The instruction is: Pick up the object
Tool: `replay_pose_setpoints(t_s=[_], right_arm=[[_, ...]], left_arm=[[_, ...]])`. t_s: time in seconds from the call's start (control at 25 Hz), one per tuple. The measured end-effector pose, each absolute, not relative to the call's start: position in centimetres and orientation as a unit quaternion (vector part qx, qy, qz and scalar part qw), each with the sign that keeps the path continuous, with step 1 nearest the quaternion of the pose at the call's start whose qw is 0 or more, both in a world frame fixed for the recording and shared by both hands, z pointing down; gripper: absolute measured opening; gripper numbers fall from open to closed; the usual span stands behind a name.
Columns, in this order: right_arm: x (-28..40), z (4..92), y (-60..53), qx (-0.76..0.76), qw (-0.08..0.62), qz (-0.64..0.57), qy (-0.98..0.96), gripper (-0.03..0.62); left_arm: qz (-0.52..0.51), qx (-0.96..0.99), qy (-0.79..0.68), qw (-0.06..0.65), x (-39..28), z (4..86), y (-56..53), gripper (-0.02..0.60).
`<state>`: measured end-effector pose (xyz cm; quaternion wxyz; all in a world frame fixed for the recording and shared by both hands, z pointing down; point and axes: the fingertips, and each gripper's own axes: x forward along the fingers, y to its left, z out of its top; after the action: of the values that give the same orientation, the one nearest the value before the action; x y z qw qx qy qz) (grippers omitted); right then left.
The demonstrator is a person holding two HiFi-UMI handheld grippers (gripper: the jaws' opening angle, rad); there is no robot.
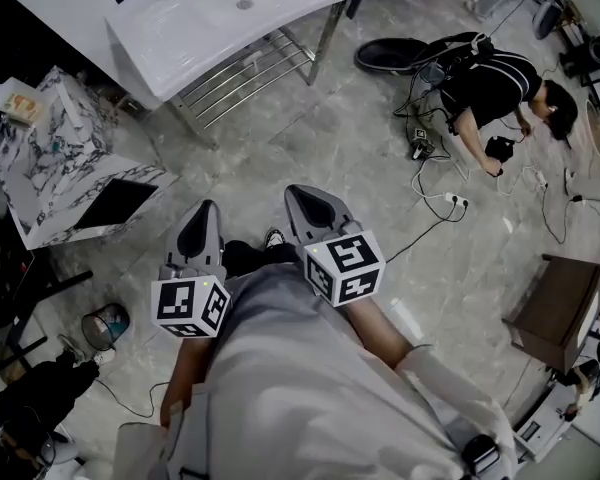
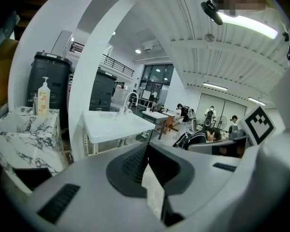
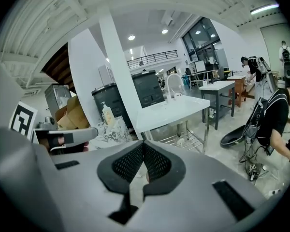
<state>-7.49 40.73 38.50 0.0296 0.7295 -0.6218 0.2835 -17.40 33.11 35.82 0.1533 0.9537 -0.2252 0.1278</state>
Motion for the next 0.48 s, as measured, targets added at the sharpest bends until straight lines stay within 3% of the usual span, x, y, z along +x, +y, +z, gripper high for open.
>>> replay_pose_setpoints(t_s=[0.48], right_arm=[[-5.4, 39.5, 39.7, 0.721, 0.037, 0.300, -0.623, 0.009]], left_arm=[[0.139, 0.951, -0.221, 0.167, -14.7, 36.7, 32.7, 0.006]])
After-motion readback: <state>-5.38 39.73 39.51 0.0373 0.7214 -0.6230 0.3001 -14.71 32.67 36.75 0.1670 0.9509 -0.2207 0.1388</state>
